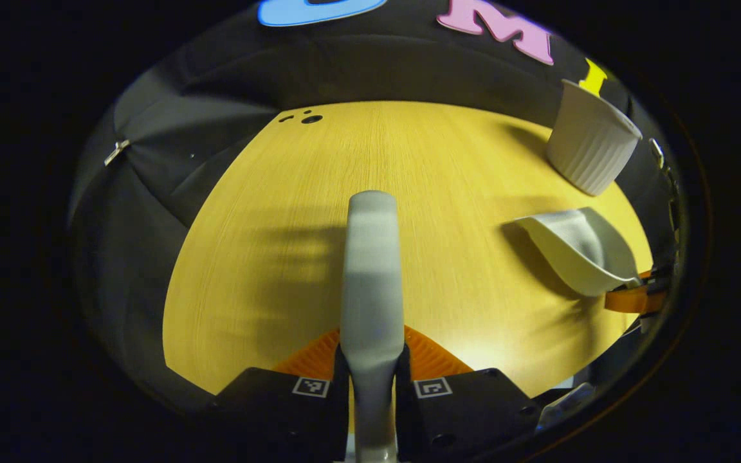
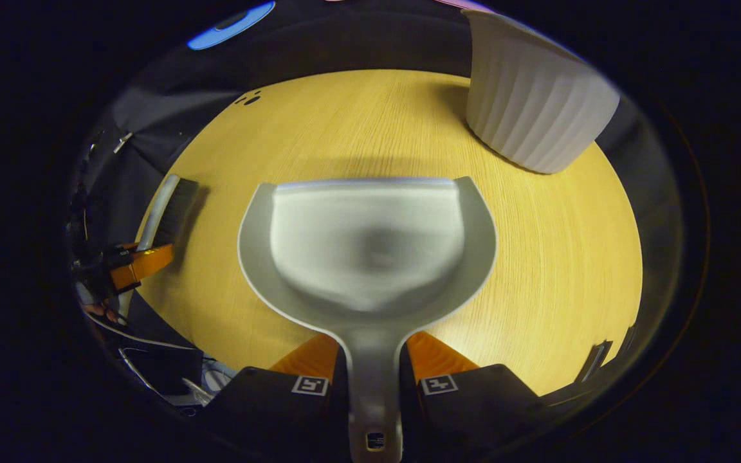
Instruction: Pick up the small broom and dustpan from the desktop, sweep the trash into the dustpan with the broom, and then empty the trash into the garbage bin.
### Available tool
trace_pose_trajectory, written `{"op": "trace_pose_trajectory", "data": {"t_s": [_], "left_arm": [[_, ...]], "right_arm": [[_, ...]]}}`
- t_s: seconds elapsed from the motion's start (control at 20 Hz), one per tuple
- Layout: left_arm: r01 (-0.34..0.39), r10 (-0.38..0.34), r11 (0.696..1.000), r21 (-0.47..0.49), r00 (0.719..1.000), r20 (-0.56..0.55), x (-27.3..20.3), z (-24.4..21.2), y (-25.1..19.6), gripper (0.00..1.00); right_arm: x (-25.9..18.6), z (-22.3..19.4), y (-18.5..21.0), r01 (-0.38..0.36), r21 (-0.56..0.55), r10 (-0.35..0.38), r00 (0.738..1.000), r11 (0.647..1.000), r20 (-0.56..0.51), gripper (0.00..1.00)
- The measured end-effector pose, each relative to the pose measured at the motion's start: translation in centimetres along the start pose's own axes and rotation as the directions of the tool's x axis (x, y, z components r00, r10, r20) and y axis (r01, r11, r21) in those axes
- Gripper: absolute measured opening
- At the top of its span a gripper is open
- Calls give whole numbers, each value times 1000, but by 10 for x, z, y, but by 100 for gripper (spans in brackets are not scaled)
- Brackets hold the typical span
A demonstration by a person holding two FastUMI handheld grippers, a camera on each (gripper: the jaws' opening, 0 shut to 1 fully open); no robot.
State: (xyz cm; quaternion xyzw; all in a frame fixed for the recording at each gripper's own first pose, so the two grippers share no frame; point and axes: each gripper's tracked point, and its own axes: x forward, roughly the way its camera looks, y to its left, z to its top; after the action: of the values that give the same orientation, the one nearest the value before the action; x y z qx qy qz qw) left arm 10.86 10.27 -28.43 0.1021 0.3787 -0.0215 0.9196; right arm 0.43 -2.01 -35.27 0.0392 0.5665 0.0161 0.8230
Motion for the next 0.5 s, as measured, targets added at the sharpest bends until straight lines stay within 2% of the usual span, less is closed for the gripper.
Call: {"op": "trace_pose_trajectory", "data": {"t_s": [0.05,0.1,0.25,0.3,0.35,0.45,0.5], "left_arm": [[-4,4,1000,10,1000,-20,4,-3,-3,33],[-8,9,1000,17,999,-38,8,-3,-4,31],[-26,27,999,32,998,-49,18,5,-8,34],[-31,33,999,40,998,-47,19,9,-7,34],[-33,36,998,49,998,-57,20,10,-6,36],[-37,41,997,63,997,-70,21,12,-5,36],[-43,47,997,62,996,-75,20,12,-4,40]], "right_arm": [[1,-1,0,2,-2,-2,1000,1000,-4,37],[2,-2,0,-1,0,1,1000,1000,-10,37],[13,-7,3,-14,14,15,999,1000,-34,37],[18,-10,4,-18,12,18,999,1000,-50,33],[19,-13,4,-26,13,27,997,1000,-73,37],[23,-9,5,-44,23,46,997,999,-58,39],[20,-8,7,-57,26,58,996,998,-69,40]]}}
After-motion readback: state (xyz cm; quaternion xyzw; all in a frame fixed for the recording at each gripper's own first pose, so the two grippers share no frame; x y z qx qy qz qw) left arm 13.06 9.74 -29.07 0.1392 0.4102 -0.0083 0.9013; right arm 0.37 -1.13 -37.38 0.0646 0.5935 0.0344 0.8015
